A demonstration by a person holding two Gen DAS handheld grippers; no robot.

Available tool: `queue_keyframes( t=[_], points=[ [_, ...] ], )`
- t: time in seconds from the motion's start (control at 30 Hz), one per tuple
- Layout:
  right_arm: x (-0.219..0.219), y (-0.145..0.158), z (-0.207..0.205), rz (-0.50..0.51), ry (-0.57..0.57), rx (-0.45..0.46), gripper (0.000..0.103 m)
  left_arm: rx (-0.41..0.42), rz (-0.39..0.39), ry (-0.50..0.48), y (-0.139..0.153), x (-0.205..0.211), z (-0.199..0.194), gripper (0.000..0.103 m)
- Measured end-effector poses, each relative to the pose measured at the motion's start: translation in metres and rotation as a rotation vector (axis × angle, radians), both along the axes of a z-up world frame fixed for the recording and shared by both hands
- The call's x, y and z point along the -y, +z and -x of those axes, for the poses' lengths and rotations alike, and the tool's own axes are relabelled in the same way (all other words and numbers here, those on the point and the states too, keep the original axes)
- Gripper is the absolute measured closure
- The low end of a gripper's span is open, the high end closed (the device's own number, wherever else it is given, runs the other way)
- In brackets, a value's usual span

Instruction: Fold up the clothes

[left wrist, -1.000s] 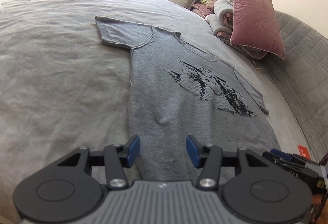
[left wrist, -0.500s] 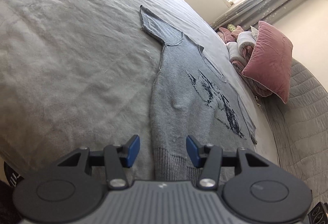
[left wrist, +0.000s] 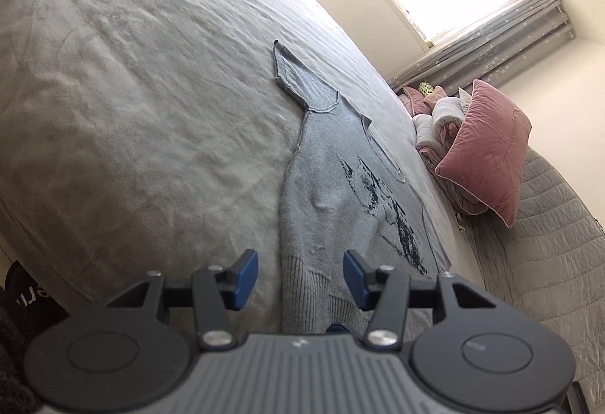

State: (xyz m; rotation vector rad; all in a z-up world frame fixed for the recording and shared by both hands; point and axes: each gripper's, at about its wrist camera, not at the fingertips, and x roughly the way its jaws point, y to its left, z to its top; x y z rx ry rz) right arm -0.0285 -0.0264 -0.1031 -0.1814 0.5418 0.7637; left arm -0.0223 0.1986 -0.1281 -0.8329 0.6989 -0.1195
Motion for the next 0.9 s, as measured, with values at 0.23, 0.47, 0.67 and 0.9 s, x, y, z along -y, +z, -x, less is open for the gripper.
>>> queue_keyframes(
  t=[0.23, 0.47, 0.67, 0.9],
  points=[
    [-0.012, -0.028, -0.01, 0.12, -0.016, 0.025, 0.077, -0.016, 0.01, 0.004, -0.006, -0.003, -0.006, 0.052],
    [0.061, -0.047, -0.05, -0.419, -0.203, -0.32, 0.096, -0.009, 0.15, -0.004, -0.025, -0.001, -0.025, 0.052],
    [0.13, -0.084, -0.072, -0.893, -0.265, -0.603, 0.096, -0.012, 0.311, 0.004, -0.045, 0.015, -0.044, 0.053],
    [0.125, -0.081, -0.069, -0.905, -0.207, -0.615, 0.095, 0.033, 0.321, -0.047, -0.042, 0.035, -0.048, 0.053]
  ],
)
